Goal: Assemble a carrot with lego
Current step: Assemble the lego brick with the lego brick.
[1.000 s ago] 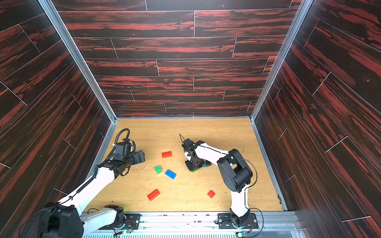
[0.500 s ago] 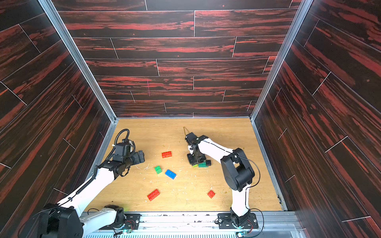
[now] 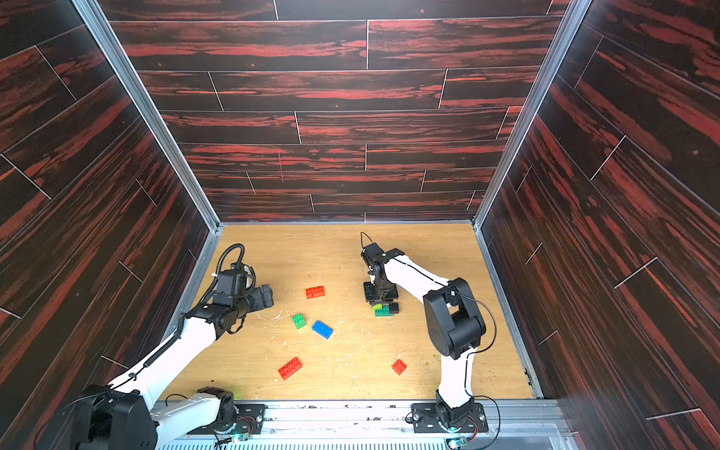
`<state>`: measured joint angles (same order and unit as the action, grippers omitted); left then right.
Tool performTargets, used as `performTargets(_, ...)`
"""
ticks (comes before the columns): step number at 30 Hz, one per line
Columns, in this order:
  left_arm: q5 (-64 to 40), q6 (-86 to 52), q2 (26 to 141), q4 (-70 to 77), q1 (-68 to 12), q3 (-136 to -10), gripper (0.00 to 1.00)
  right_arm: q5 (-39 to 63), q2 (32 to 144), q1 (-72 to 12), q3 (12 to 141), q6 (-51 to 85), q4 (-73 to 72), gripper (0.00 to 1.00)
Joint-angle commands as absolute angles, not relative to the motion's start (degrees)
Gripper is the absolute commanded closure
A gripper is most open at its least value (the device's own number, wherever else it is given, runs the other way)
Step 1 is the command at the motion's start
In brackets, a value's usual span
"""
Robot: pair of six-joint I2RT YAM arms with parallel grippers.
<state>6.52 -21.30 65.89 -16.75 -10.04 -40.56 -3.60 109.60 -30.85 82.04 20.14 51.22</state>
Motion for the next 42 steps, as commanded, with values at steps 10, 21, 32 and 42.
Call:
performTargets(10, 7.0, -21.8, 65.4, -17.3, -10.2, -40.3, 0.02, -1.8, 109.5, -31.2, 80.5, 21.8, 51.3, 0.79)
performTargets(21, 7.5, -22.0, 65.1, -17.6, -10.2, -40.1, 0.02, -1.6, 110.5, -31.8, 79.7, 21.9, 50.6, 0.79)
performTargets(32, 7.6, -22.2, 65.6, -17.4, -10.2, -40.0, 0.02, -3.7, 111.5, -32.3, 77.4, 22.9, 50.6, 0.80)
performTargets(42, 7.6, -22.3, 65.8, -17.3, -10.2, -40.0, 0.02, -8.3, 113.0, -33.2, 74.5, 24.8, 48.5, 0.82)
